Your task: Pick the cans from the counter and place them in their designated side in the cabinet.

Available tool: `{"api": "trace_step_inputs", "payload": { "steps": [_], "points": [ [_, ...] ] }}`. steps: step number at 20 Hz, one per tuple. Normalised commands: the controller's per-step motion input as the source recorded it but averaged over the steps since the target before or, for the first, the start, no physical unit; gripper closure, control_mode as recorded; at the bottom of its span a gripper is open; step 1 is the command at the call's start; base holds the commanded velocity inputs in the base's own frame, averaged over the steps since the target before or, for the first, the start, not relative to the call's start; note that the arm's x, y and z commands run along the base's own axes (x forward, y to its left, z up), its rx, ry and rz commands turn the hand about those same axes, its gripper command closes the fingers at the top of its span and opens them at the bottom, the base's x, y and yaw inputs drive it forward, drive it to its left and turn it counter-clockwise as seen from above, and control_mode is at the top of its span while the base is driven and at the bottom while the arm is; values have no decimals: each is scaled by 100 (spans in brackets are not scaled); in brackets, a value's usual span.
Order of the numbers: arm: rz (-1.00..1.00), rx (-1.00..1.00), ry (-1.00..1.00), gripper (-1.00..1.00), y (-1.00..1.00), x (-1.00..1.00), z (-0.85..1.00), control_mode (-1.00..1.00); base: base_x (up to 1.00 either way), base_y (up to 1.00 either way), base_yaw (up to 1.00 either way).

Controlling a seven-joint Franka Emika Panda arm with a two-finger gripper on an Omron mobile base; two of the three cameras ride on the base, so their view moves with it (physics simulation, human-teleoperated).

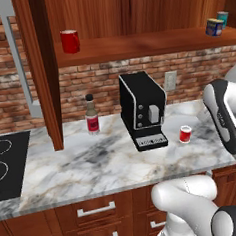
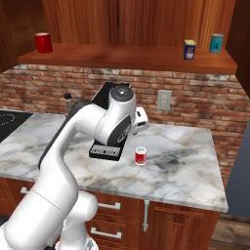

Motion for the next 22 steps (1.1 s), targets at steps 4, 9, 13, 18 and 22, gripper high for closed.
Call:
{"api": "trace_step_inputs", "payload": {
  "steps": [4, 9, 13, 18, 22],
  "points": [
    [-6, 9, 6, -100, -4, 7, -2, -100, 0, 0, 0],
    [-4, 8, 6, -100, -4, 7, -6, -100, 0, 0, 0],
    [-9, 1, 3, -100, 0, 13, -15, -100, 0, 0, 0],
    [-11, 0, 3, -100, 0, 14, -18, -100, 0, 0, 0],
    [-9, 0, -1, -100, 0, 14, -18, -100, 0, 0, 0]
  ]
}}
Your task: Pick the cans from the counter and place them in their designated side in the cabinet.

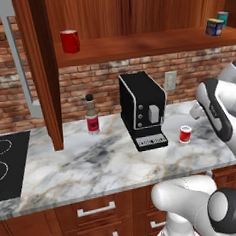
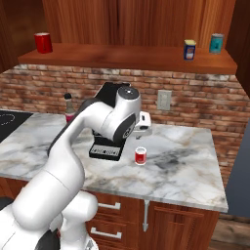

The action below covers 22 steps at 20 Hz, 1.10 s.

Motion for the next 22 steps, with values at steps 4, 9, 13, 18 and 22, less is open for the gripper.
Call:
{"api": "trace_step_inputs", "payload": {
  "steps": [4, 9, 13, 18, 22],
  "points": [
    [-6, 0, -6, -100, 1, 16, -9, -100, 0, 0, 0],
    [-7, 0, -10, -100, 0, 10, -9, -100, 0, 0, 0],
    [-8, -1, -4, -100, 0, 8, -19, -100, 0, 0, 0],
    [-8, -1, 1, -100, -7, 9, -20, -100, 0, 0, 0],
    [-5, 0, 1, -100, -3, 15, -15, -100, 0, 0, 0]
  ]
}}
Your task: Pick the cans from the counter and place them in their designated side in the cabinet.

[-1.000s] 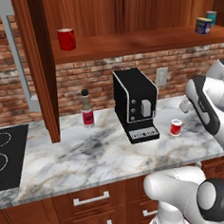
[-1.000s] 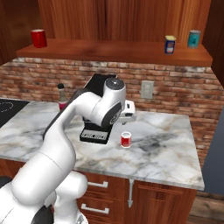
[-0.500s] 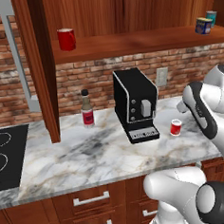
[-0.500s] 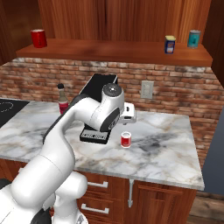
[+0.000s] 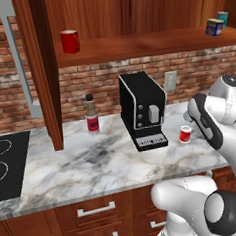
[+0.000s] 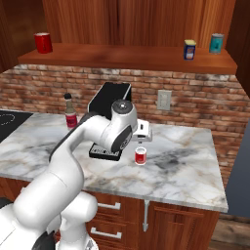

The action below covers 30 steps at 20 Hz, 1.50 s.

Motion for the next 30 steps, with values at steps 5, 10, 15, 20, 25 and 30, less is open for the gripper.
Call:
{"api": "trace_step_inputs", "payload": {
  "steps": [5, 10, 15, 20, 25, 30],
  "points": [
    [-2, 0, 0, -100, 0, 30, -5, -100, 0, 0, 0],
    [-5, 0, 1, -100, -3, 22, -13, -100, 0, 0, 0],
    [-6, 0, 8, -100, -8, 21, -20, -100, 0, 0, 0],
    [-3, 0, 4, -100, -2, 24, -18, -100, 0, 0, 0],
    [0, 1, 0, -100, -5, 16, -21, -100, 0, 0, 0],
    [0, 0, 0, -100, -14, 7, -24, -100, 0, 0, 0]
  ]
}}
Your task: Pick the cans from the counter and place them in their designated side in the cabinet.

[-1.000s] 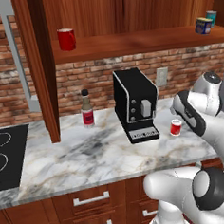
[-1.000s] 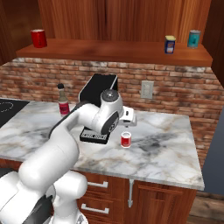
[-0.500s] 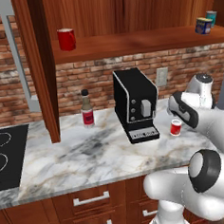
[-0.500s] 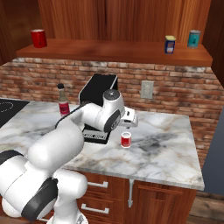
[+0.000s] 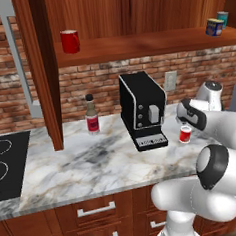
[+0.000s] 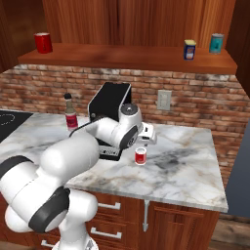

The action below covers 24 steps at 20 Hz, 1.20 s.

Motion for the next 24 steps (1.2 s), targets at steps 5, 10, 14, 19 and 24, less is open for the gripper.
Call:
{"api": "trace_step_inputs", "payload": {
  "steps": [5, 10, 14, 19, 24],
  "points": [
    [0, 0, 1, -100, -6, 10, -20, -100, 0, 0, 0],
    [0, 0, 1, -100, -3, 11, -19, -100, 0, 0, 0],
    [0, 0, 2, -100, -2, 12, -20, -100, 0, 0, 0],
    [0, 0, 2, -100, 0, 14, -21, -100, 0, 0, 0],
    [0, 0, 2, -100, -1, 13, -22, -100, 0, 0, 0]
  ]
}}
